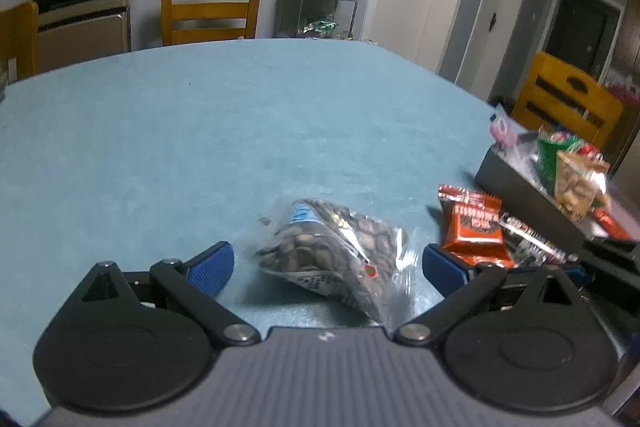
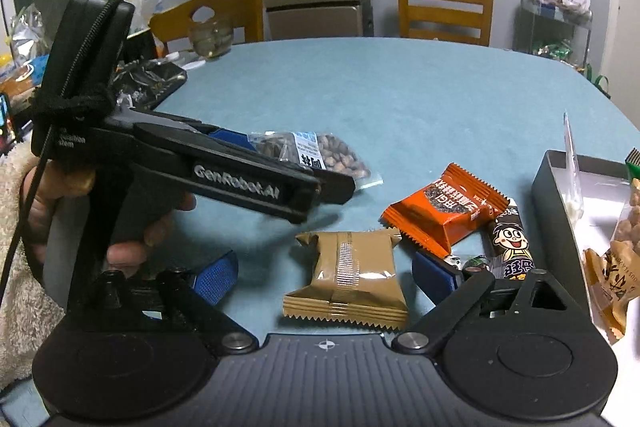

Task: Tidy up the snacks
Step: 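Close left tool on the clear nut bag while right tool grasps the tan pastry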

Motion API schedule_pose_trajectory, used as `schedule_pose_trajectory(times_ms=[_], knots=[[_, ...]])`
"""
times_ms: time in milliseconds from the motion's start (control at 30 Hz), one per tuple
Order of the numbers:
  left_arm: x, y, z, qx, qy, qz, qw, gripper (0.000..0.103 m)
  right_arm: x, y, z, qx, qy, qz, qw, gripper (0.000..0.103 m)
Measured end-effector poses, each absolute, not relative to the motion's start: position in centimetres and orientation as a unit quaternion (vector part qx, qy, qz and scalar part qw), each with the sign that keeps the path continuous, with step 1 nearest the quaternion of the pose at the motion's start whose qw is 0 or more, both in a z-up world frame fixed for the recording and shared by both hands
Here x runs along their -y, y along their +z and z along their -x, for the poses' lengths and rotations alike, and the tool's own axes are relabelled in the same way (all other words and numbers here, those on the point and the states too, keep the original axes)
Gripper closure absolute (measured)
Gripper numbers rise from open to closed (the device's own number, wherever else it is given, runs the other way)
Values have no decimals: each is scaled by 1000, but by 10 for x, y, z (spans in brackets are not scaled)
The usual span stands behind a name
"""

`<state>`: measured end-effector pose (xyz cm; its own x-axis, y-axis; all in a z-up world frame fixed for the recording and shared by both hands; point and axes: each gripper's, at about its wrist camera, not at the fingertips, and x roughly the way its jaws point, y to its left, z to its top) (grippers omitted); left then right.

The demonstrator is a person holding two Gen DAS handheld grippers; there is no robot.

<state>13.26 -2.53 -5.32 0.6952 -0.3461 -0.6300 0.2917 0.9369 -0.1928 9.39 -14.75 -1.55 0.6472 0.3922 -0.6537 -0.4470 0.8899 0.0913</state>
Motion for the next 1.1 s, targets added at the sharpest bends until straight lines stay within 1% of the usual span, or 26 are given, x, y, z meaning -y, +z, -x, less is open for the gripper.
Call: schedule_pose_trajectory(times_ms=[133,233,367,500,533,600,700,733,767,800,833,867,900,967,1033,1100], knots=[[22,-54,-135,-350,-172,41,920,1,149,-17,-95,-353,231,35,906,9],[23,-54,-134,-347,-173,38,921,1,146,-19,-96,-356,227,37,906,12],[17,-51,-130,-338,-182,79,920,2,142,-20,-95,-351,224,47,908,14],[17,-54,-132,-342,-170,90,920,3,139,-22,-93,-344,218,56,912,20],[19,-54,-132,-341,-167,84,921,5,139,-23,-93,-341,217,59,913,23],[23,-54,-131,-338,-164,75,924,7,137,-23,-92,-338,213,65,915,24],[27,-54,-129,-335,-171,66,924,18,136,-25,-91,-333,210,73,916,28],[28,-54,-129,-334,-173,64,924,23,135,-26,-91,-332,208,76,917,30],[28,-54,-128,-333,-174,62,925,27,134,-26,-90,-330,206,79,918,32],[29,-55,-128,-333,-173,57,925,29,134,-26,-90,-329,205,81,918,37],[30,-55,-127,-331,-171,53,926,34,134,-26,-90,-328,205,81,919,41],[30,-55,-127,-331,-171,52,927,40,134,-26,-90,-328,206,81,919,42],[30,-55,-127,-331,-170,54,927,43,135,-25,-90,-327,205,81,919,44],[27,-55,-128,-330,-167,60,927,54,136,-25,-90,-326,204,83,919,46],[25,-55,-129,-331,-164,68,927,59,138,-25,-88,-327,206,82,919,47],[23,-56,-129,-331,-165,72,926,60,138,-25,-88,-328,206,83,918,48]])
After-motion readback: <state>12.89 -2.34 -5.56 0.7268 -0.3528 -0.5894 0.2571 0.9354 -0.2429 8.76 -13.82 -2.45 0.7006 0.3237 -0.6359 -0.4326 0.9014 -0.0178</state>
